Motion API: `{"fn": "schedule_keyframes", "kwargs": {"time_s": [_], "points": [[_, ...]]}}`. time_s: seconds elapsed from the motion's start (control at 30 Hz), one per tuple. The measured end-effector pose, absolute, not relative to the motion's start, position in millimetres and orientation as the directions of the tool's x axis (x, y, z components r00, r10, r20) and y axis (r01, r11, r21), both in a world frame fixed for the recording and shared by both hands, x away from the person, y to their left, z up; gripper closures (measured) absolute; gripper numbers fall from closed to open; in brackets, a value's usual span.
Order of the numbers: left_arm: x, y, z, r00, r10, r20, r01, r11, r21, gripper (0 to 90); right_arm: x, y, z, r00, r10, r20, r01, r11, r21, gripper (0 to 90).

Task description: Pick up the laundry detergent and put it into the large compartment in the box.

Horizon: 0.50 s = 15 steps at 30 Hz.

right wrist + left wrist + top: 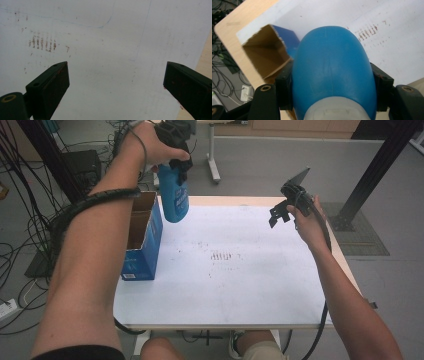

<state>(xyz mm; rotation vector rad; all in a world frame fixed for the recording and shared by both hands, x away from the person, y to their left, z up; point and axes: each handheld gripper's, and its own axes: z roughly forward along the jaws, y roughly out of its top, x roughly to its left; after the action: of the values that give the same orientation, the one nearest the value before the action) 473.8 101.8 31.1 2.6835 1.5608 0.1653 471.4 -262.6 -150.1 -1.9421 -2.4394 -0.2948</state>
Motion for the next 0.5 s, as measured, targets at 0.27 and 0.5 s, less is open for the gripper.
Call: {"fn": "schedule_keyframes", "kwargs": {"time_s": [0.27, 0.5], "points": [[460.3, 124.5, 69.7, 0.412, 0.906, 0.101, 0.901, -0.422, 0.105, 37.0, 470.2, -261.0, -148.4, -0.234, 0.964, 0.123, 0.966, 0.216, 0.145, 6.5], [444.5, 158.6, 93.6, 0.311, 0.946, 0.096, 0.935, -0.323, 0.150, 37.1, 469.8, -260.1, -146.4, -0.237, 0.964, 0.124, 0.965, 0.218, 0.147, 6.5]]}}
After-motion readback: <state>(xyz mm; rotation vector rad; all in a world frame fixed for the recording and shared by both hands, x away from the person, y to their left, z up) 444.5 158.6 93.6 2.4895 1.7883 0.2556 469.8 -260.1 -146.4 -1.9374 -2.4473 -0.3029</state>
